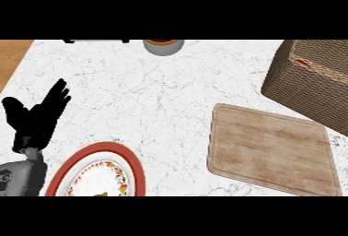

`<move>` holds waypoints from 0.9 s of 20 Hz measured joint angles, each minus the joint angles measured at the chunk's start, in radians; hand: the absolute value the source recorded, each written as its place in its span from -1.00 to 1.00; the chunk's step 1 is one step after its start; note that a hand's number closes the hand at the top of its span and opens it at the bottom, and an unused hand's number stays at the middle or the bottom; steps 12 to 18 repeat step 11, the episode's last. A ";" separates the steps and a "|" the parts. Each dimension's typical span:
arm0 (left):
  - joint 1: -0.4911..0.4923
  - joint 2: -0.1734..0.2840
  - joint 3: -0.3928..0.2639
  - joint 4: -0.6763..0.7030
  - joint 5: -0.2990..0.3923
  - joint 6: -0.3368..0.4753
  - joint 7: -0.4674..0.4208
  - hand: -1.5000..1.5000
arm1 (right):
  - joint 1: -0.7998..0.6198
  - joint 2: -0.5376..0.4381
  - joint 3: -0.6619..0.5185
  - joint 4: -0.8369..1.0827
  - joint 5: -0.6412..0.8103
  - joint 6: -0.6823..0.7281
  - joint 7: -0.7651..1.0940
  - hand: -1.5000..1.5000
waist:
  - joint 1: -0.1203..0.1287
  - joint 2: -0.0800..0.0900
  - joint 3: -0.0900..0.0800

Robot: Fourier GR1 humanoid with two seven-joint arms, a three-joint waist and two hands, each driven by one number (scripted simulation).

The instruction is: Pick the bell pepper from the cutting board and place it in the basket

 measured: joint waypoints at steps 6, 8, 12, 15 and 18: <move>0.011 0.006 0.009 -0.001 0.001 -0.004 -0.008 0.00 | 0.199 -0.079 -0.145 -0.132 -0.206 0.193 0.007 -1.00 | -0.013 -0.003 -0.001; 0.016 0.014 0.016 -0.009 0.008 -0.011 -0.004 0.00 | 0.276 -0.114 -0.190 -0.145 -0.269 0.286 -0.001 -1.00 | -0.015 -0.003 0.000; 0.017 -0.001 0.007 -0.017 0.000 0.003 0.001 0.00 | 0.391 -0.144 -0.269 -0.166 -0.366 0.411 -0.040 -1.00 | -0.016 -0.003 0.000; 0.017 -0.001 0.007 -0.017 0.000 0.003 0.001 0.00 | 0.391 -0.144 -0.269 -0.166 -0.366 0.411 -0.040 -1.00 | -0.016 -0.003 0.000; 0.017 -0.001 0.007 -0.017 0.000 0.003 0.001 0.00 | 0.391 -0.144 -0.269 -0.166 -0.366 0.411 -0.040 -1.00 | -0.016 -0.003 0.000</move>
